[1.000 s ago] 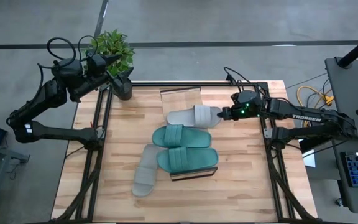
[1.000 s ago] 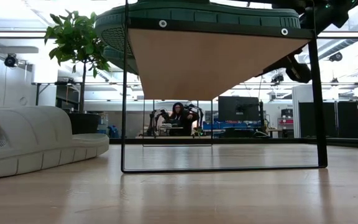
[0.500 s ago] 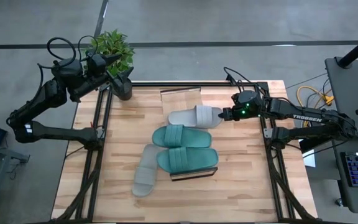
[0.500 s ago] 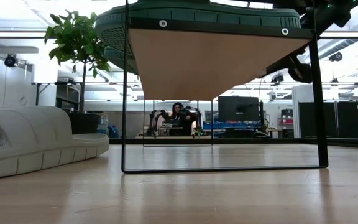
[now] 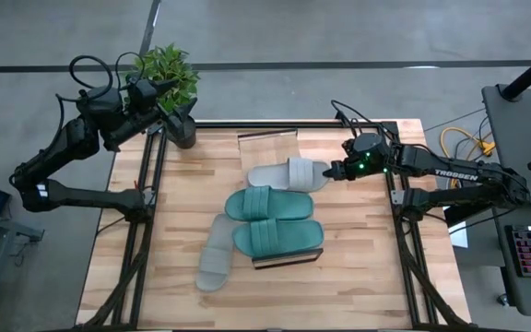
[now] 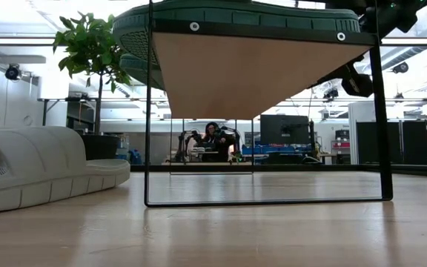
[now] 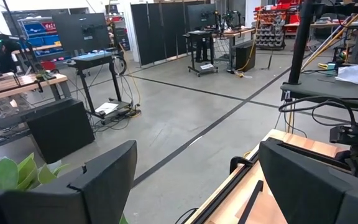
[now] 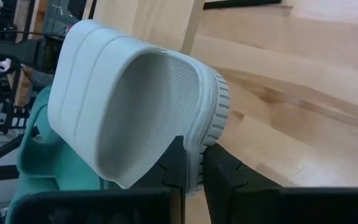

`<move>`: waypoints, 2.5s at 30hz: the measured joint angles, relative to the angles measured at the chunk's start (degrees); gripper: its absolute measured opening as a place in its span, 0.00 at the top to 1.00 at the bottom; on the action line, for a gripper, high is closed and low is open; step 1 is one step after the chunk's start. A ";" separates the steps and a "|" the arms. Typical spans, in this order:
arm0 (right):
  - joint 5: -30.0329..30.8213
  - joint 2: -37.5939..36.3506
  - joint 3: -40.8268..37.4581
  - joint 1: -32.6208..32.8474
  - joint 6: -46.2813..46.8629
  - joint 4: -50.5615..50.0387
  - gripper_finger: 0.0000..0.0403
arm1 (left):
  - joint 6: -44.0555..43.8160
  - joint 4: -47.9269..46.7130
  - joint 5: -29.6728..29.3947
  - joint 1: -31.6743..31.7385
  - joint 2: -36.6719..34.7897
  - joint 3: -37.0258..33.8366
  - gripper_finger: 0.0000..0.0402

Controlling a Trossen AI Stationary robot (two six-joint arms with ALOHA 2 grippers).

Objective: Pick and place slides into the shelf
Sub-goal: Put the left gray slipper on the shelf, then put the gray slipper on the shelf

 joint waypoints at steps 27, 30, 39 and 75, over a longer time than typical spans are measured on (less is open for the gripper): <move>-3.79 0.04 0.00 0.09 -3.18 -1.73 0.56 | 0.00 1.14 0.01 0.00 0.00 0.02 0.20; -4.07 -0.06 0.00 0.09 -3.49 -1.73 0.54 | 0.02 1.14 0.03 -0.02 0.00 0.02 0.20; -4.06 -1.13 0.06 0.07 -7.47 -3.62 0.53 | 0.02 1.22 0.03 0.00 0.00 0.02 0.20; 4.76 -22.12 0.07 0.02 -14.95 5.16 0.59 | -15.33 -28.73 46.93 -0.08 4.85 0.07 0.20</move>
